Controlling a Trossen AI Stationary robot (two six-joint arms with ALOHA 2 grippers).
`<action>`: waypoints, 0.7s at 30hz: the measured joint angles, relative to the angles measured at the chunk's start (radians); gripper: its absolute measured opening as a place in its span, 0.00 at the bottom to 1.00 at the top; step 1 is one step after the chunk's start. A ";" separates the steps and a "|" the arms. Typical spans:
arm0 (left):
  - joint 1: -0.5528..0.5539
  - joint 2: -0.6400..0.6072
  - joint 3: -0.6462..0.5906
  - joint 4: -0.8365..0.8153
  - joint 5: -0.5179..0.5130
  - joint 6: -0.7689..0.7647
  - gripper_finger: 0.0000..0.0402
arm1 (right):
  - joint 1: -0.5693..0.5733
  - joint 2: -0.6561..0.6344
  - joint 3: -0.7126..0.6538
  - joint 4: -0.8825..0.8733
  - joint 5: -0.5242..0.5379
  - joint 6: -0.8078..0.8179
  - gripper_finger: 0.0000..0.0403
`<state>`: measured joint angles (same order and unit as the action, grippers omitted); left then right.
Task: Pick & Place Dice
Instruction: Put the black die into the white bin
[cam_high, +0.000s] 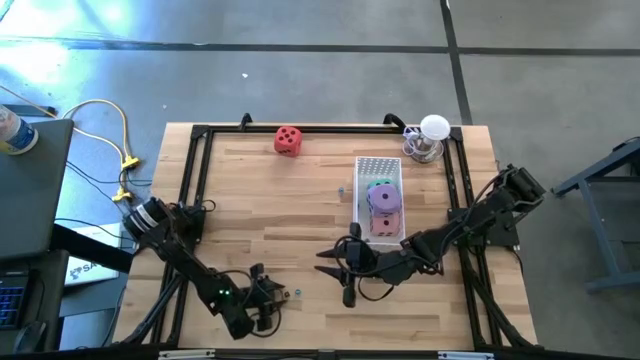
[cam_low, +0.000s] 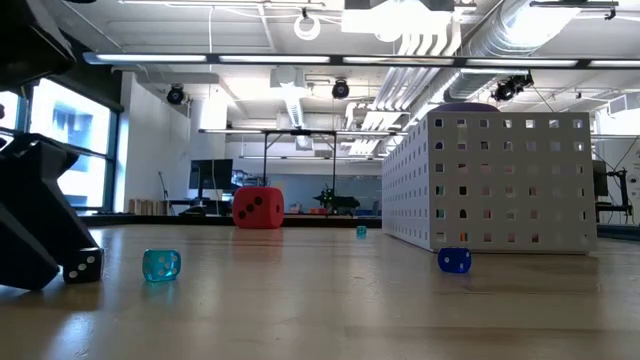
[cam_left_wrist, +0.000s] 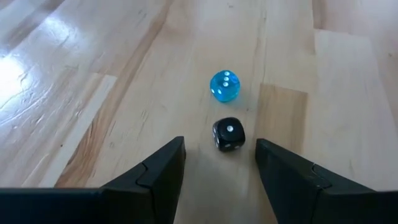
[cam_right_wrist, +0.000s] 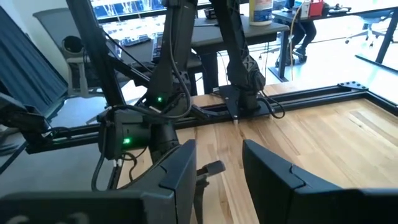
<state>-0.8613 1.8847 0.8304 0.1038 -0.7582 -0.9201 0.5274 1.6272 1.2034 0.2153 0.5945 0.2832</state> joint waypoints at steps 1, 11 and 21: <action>-0.001 0.011 0.000 0.010 -0.008 -0.002 0.48 | 0.000 0.000 0.000 0.000 -0.004 0.000 0.30; -0.014 0.028 -0.001 0.028 -0.049 0.033 0.48 | 0.000 0.000 0.000 0.000 -0.047 0.000 0.30; -0.014 0.029 -0.002 0.028 -0.057 0.030 0.48 | 0.000 0.000 0.000 -0.001 -0.047 0.000 0.30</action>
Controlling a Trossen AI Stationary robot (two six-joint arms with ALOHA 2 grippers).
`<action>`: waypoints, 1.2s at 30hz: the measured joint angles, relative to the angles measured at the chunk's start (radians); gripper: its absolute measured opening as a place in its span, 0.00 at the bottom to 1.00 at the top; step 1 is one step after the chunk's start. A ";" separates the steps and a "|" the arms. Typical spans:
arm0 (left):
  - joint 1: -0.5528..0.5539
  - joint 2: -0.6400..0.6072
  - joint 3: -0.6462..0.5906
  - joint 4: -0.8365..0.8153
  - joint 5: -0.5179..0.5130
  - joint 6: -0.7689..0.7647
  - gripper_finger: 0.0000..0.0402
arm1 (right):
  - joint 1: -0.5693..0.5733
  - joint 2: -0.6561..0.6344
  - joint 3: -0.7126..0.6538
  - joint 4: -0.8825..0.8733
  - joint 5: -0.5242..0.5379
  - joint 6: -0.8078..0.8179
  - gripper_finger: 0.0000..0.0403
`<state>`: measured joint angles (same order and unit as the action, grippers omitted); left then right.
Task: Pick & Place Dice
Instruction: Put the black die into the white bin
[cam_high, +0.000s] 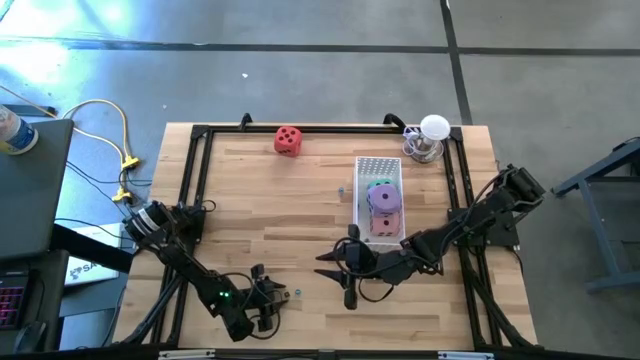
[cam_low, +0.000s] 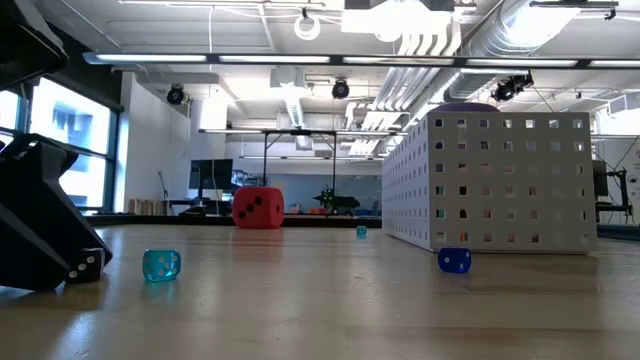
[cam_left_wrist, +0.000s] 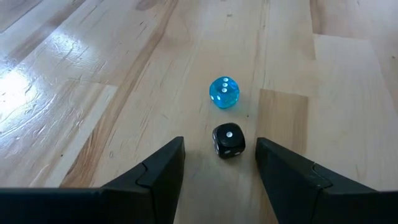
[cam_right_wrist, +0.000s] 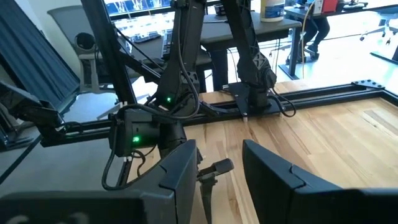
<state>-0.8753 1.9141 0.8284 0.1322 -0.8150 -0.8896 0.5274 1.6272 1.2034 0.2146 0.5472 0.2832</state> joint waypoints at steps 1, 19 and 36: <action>0.000 0.000 0.000 0.000 -0.004 -0.001 0.48 | 0.000 0.000 0.000 0.000 0.000 0.001 0.30; 0.001 0.001 -0.001 0.003 -0.013 -0.007 0.26 | 0.000 0.000 0.000 0.000 0.000 0.002 0.30; 0.002 0.001 -0.001 0.003 -0.012 -0.007 0.12 | -0.006 0.017 0.000 -0.067 -0.002 0.082 0.30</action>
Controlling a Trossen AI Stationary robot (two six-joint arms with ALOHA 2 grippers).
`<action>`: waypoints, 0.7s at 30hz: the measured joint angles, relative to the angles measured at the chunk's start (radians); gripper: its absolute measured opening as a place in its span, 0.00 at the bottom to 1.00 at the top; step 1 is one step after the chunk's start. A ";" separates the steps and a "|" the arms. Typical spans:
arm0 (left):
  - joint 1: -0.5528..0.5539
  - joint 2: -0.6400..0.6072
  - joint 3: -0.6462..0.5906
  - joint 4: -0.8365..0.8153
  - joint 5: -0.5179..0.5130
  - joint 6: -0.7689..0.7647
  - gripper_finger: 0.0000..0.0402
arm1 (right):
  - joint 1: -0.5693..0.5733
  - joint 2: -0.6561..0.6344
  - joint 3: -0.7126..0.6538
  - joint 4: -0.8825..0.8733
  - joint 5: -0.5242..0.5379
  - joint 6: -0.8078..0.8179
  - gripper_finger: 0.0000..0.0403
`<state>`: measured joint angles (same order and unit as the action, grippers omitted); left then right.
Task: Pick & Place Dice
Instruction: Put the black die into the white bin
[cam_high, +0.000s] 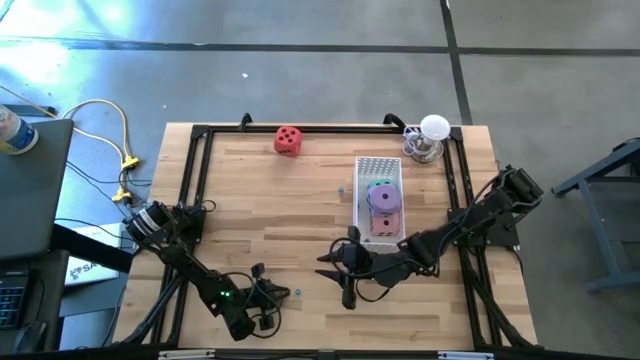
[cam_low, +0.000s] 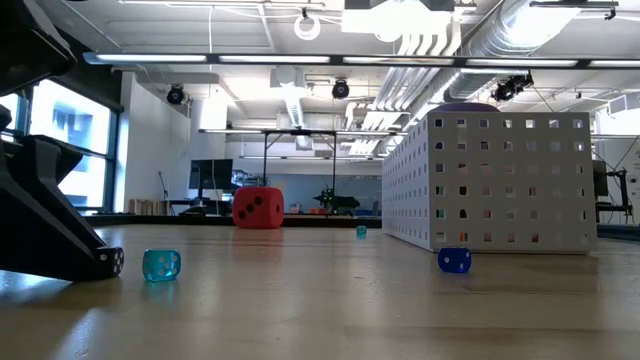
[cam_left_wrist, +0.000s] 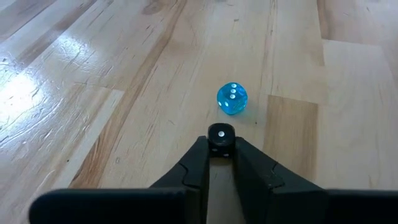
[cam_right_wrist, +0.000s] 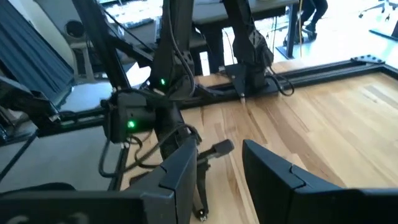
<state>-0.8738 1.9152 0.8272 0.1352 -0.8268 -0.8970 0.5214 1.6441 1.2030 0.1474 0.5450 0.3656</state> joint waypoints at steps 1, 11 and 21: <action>0.000 0.000 0.000 0.000 0.000 0.000 0.12 | 0.000 0.003 0.000 -0.005 -0.002 -0.001 0.30; 0.001 -0.054 -0.003 0.003 -0.002 0.090 0.11 | -0.033 0.046 0.000 0.018 -0.145 0.078 0.30; -0.006 -0.227 0.000 0.087 -0.062 0.343 0.11 | -0.083 0.163 0.000 0.031 -0.386 0.243 0.30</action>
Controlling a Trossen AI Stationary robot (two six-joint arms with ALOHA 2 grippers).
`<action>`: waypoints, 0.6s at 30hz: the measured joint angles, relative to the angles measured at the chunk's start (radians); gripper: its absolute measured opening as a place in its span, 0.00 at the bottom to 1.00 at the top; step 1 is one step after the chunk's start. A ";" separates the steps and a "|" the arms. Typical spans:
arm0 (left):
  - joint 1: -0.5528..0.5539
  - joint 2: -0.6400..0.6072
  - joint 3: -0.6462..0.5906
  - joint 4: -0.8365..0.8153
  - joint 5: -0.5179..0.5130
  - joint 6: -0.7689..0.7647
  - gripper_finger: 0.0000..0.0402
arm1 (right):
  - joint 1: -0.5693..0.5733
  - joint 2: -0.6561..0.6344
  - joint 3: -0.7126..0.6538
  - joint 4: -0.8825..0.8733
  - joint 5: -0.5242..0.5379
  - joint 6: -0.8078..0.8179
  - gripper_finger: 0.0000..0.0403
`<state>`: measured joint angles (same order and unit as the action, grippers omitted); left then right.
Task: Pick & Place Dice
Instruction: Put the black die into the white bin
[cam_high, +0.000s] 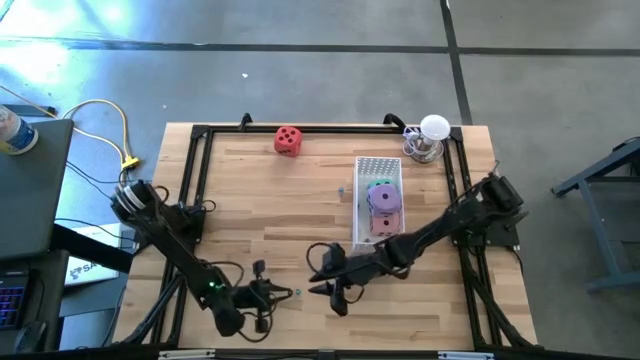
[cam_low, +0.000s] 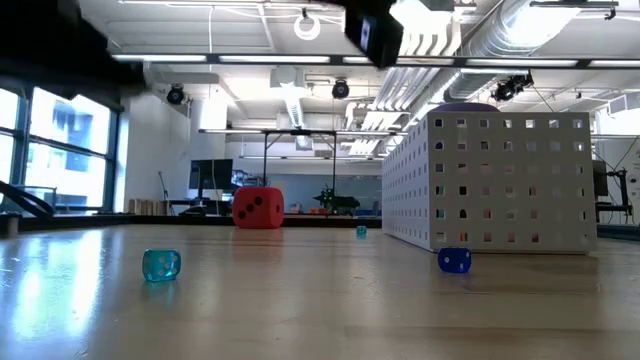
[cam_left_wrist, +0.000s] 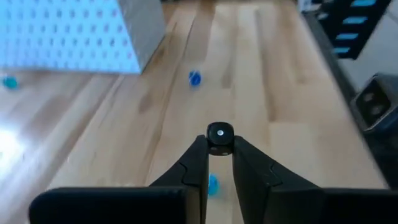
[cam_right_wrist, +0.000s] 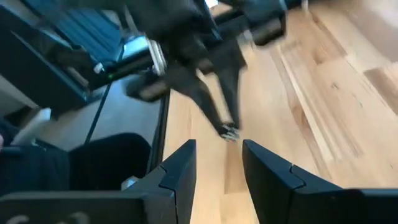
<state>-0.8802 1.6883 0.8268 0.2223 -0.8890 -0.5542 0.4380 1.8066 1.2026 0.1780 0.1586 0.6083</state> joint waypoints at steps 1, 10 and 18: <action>-0.001 -0.010 0.000 0.016 0.000 0.034 0.11 | -0.009 0.007 0.000 0.011 -0.016 -0.001 0.30; -0.058 -0.051 0.001 0.205 0.022 0.333 0.11 | -0.042 0.028 0.001 0.115 -0.034 -0.132 0.30; -0.062 -0.052 0.002 0.388 0.128 0.283 0.13 | 0.117 0.084 -0.001 0.298 0.008 -0.792 0.25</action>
<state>-0.9420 1.6366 0.8291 0.6108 -0.7614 -0.2716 0.5554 1.8910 1.2018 0.4757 0.1664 -0.1839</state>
